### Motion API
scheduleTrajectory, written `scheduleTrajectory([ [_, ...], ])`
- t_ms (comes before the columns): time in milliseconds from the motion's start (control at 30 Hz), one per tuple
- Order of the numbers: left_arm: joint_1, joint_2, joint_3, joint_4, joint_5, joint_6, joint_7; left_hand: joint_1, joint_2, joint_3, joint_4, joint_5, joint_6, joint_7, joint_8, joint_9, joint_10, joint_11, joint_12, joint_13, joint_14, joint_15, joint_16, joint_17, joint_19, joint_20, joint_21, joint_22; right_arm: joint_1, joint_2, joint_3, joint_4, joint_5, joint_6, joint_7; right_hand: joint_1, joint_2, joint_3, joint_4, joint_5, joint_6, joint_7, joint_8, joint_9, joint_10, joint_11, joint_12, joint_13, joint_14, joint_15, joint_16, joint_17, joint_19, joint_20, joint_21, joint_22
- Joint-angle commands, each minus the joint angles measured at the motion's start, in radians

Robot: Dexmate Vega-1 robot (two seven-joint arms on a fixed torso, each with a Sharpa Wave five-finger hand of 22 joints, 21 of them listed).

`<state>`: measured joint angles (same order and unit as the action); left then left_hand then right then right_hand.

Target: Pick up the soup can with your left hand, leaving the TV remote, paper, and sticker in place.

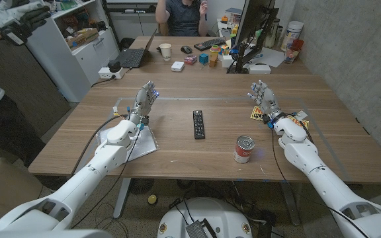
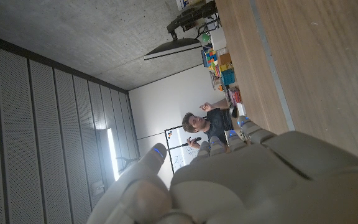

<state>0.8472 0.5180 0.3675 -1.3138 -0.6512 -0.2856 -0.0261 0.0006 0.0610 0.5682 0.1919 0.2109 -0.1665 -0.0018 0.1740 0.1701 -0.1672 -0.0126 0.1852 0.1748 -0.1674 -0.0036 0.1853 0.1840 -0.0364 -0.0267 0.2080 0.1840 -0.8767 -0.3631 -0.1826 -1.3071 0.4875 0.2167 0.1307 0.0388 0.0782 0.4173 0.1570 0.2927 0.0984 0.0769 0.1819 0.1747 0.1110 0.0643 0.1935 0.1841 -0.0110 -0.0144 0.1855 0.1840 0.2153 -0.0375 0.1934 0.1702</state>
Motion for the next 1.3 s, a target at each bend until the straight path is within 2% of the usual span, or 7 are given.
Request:
scheduleTrajectory([
  [33, 0.0, 0.002, 0.001, -0.001, 0.003, -0.004, -0.004, 0.0, 0.113, 0.003, -0.001, 0.007, -0.036, -0.001, 0.004, 0.003, -0.08, 0.002, 0.006, 0.004, -0.059, -0.001, 0.004, 0.002, -0.009, 0.0, 0.005, 0.001, -0.008, 0.066, 0.075, 0.001, -0.073, -0.033, 0.05, 0.0, 0.044, 0.006, -0.001, 0.005, 0.005, -0.001, 0.007, 0.005, 0.006, -0.001, 0.004, 0.005, 0.0, -0.008, 0.006, 0.004, 0.007, -0.012, 0.005, 0.002],
  [467, 0.005, 0.004, 0.001, -0.009, 0.002, -0.004, -0.005, 0.001, 0.113, 0.0, -0.001, 0.007, -0.035, -0.001, 0.005, 0.003, -0.08, 0.001, 0.006, 0.004, -0.058, -0.001, 0.005, 0.002, -0.009, 0.001, 0.005, 0.001, -0.014, 0.097, 0.109, 0.003, -0.103, -0.036, 0.073, 0.0, 0.044, 0.005, -0.001, 0.006, 0.005, -0.001, 0.007, 0.005, 0.006, -0.001, 0.004, 0.005, -0.001, -0.008, 0.006, 0.004, 0.006, -0.013, 0.004, 0.002],
  [1067, 0.02, 0.016, -0.002, -0.041, 0.014, -0.003, 0.015, 0.001, 0.113, -0.003, -0.001, 0.008, -0.033, -0.001, 0.006, 0.003, -0.079, 0.002, 0.007, 0.004, -0.057, -0.002, 0.005, 0.002, -0.008, 0.001, 0.005, 0.001, -0.038, 0.104, 0.137, -0.027, -0.114, -0.042, 0.081, -0.001, 0.044, 0.004, -0.001, 0.006, 0.007, 0.0, 0.008, 0.005, 0.008, 0.001, 0.004, 0.005, 0.001, -0.008, 0.006, 0.004, 0.007, -0.012, 0.004, 0.002],
  [1300, 0.024, 0.014, -0.003, -0.045, 0.014, -0.009, 0.017, 0.001, 0.114, -0.004, -0.001, 0.009, -0.021, -0.01, 0.01, 0.003, -0.07, 0.001, 0.01, 0.003, -0.05, -0.005, 0.007, 0.002, -0.003, 0.001, 0.007, 0.001, -0.039, 0.105, 0.14, -0.029, -0.114, -0.044, 0.086, -0.001, 0.044, 0.003, 0.0, 0.007, 0.008, 0.001, 0.008, 0.005, 0.009, 0.0, 0.004, 0.005, 0.001, -0.008, 0.006, 0.004, 0.007, -0.013, 0.004, 0.002],
])
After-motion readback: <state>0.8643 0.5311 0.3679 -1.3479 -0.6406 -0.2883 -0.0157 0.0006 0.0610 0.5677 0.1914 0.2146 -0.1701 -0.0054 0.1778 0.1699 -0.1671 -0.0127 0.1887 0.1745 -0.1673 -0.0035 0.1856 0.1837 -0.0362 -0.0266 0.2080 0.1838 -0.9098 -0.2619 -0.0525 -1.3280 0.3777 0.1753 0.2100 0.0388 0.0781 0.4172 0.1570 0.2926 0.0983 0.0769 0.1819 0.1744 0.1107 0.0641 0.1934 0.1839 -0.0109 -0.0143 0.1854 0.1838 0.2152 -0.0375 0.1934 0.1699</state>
